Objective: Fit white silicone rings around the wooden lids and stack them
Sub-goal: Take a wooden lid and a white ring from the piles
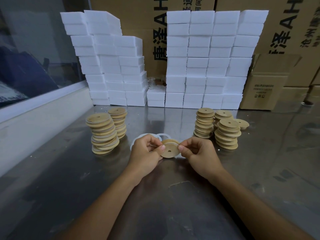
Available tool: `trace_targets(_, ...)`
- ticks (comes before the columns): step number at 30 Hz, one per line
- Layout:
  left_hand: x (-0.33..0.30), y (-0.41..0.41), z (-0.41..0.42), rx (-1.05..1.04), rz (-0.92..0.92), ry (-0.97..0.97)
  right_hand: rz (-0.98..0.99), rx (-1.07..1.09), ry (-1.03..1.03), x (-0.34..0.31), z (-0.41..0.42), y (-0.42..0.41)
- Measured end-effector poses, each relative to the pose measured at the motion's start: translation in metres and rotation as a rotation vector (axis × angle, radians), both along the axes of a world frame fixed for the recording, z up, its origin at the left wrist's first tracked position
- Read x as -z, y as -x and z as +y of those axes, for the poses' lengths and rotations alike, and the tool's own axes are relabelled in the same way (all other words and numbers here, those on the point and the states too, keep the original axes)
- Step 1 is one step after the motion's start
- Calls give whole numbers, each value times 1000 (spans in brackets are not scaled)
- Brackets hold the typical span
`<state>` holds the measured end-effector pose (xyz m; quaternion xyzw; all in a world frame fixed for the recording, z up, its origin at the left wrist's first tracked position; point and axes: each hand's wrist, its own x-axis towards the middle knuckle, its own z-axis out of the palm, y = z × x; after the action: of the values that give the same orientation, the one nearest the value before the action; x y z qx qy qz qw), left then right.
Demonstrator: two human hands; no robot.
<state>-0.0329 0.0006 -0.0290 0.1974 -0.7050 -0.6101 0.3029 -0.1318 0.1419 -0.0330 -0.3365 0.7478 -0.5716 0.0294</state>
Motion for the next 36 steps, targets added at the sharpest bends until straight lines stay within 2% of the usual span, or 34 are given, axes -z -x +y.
trace_targets(7,3,0,-3,7,6,1,59,31,-45,0,-1,-2)
trace_targets(9,3,1,-3,-18,3,132,122,55,-53,-1,0,-3)
trace_targets(13,1,-4,-1,-76,8,572,317,58,-83,-5,1,-9)
trace_targets(15,-1,-5,0,-79,34,688,392,49,-97,-8,2,-11)
trace_targets(17,-1,-5,0,-73,49,723,430,31,-104,-9,2,-12)
trace_targets(22,1,-3,-4,-73,29,647,355,21,-36,-6,0,-13)
trace_targets(31,3,-1,-11,-69,-21,243,116,55,-55,1,-2,-4)
trace_targets(36,1,-3,-11,-23,-41,181,74,59,-47,1,-1,-2)
